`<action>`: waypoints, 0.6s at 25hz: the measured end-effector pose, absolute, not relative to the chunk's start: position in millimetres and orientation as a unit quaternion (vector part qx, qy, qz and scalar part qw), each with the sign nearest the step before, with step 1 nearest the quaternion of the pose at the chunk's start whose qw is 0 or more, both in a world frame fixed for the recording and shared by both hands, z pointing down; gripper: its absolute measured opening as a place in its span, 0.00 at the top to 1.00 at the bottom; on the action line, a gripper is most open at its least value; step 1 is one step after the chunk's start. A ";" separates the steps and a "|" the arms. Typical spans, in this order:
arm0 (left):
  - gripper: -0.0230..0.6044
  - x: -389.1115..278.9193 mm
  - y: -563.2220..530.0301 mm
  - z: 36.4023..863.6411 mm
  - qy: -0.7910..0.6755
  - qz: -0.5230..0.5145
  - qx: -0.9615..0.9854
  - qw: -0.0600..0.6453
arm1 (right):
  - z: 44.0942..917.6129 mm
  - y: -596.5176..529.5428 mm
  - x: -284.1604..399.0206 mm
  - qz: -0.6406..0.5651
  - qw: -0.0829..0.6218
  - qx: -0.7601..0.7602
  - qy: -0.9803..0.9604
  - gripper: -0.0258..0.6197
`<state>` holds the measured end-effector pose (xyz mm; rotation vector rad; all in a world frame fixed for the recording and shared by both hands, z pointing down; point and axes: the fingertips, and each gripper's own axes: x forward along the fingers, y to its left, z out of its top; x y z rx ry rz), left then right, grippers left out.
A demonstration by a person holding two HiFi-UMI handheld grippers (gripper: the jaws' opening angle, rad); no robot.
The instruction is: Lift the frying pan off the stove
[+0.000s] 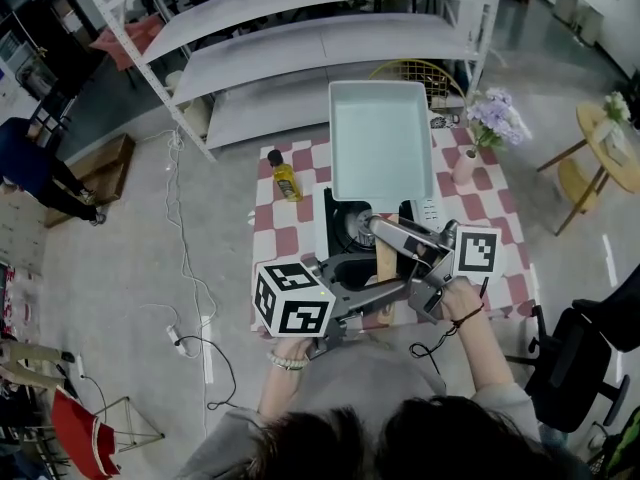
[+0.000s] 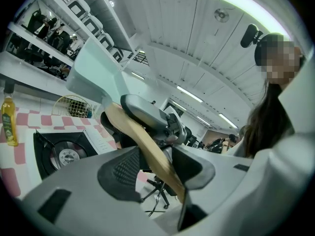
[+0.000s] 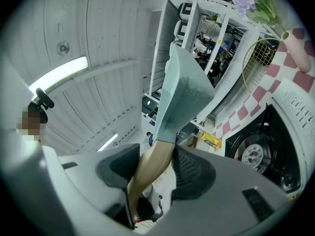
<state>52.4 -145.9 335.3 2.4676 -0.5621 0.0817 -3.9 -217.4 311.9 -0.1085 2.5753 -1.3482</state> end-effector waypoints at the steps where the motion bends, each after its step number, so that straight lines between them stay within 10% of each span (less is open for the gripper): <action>1: 0.63 52.7 -145.7 333.8 -0.211 0.030 0.930 0.298 | 310.2 -217.3 -3.5 -0.459 0.117 -0.037 0.880 0.63; 15: 0.63 54.9 -142.1 322.5 -0.206 0.026 0.938 0.278 | 297.2 -213.8 0.4 -0.444 0.123 -0.037 0.887 0.62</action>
